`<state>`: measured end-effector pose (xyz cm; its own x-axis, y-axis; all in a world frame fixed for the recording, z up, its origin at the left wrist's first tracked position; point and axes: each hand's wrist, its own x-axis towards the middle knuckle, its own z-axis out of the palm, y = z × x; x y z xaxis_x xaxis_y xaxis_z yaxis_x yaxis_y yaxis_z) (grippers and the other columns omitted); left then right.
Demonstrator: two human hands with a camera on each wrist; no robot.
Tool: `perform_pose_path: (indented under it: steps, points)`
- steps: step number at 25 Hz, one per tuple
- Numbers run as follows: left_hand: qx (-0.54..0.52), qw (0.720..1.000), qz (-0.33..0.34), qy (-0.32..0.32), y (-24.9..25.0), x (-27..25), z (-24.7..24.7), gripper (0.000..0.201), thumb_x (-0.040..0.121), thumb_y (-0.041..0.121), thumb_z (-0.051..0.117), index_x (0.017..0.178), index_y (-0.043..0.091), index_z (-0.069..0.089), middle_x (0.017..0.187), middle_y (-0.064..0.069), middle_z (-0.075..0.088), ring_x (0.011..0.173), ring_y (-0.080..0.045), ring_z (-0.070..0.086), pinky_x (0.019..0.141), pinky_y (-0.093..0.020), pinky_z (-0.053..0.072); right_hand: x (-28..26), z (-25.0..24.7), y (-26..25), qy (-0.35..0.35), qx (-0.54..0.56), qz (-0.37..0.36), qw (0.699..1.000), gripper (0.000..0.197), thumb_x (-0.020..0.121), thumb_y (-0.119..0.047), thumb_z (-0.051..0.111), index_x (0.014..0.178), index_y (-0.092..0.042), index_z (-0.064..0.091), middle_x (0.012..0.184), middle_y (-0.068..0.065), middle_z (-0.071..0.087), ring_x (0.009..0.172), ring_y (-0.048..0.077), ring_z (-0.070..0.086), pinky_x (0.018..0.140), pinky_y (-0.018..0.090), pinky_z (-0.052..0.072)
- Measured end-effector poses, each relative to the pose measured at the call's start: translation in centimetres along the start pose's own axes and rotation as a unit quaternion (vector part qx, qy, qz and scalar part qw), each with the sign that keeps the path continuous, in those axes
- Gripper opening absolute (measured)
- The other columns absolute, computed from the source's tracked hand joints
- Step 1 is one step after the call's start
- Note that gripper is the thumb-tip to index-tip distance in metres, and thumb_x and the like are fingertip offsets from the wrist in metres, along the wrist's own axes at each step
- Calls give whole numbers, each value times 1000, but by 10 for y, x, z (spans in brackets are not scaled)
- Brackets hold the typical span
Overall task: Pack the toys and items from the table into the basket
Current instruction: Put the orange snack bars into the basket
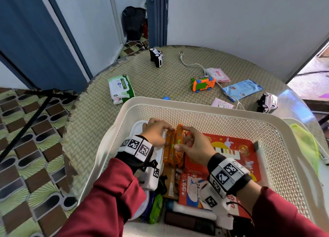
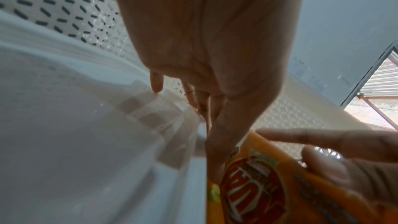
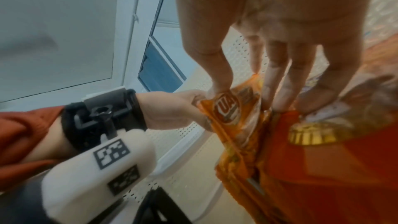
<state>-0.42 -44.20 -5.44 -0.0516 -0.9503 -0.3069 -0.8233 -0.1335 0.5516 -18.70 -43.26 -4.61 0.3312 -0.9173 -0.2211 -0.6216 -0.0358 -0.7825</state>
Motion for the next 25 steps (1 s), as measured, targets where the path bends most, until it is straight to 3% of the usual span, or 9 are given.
perform_pose_path:
  steps: [2,5,9,15,21,25]
  points:
    - [-76,996,26,48,3,-3,-10,46,75,9,77,117,21,65,129,-3,57,125,-18,46,103,-23,31,6,3,0,-3,-36,3,999,74,72,-37,78,136,-24,43,94,-4,60,80,9,55,65,19,42]
    - [-72,993,5,98,1,-12,-23,46,69,16,83,111,20,67,118,-2,60,115,-19,53,100,-29,40,12,3,1,-3,-81,19,997,75,68,-44,79,133,-27,45,116,2,50,104,22,54,85,33,49]
    - [-20,998,-39,48,-3,-15,-29,57,63,26,88,114,22,64,124,-2,50,121,-20,45,105,-39,37,7,7,-1,-31,-104,31,994,76,70,-43,78,134,-31,40,125,4,42,120,27,43,99,43,43]
    - [6,999,-47,16,4,-22,-29,63,63,24,87,120,20,60,132,-1,38,127,-21,40,107,-40,35,13,14,-7,-46,-104,58,992,68,75,-32,76,130,-27,38,126,6,37,119,30,44,100,46,42]
    - [12,999,-40,13,4,-23,-30,63,64,22,87,120,17,59,131,-1,39,125,-22,41,106,-36,35,9,4,-5,-22,-89,89,992,64,74,-28,78,127,-28,43,123,9,40,111,30,51,96,38,45]
    - [27,999,-37,16,6,-23,-29,63,64,22,87,120,16,60,132,-3,38,125,-23,41,105,-35,36,6,16,-5,-34,-104,82,991,71,80,-23,72,140,-20,34,128,12,51,119,28,49,97,35,43]
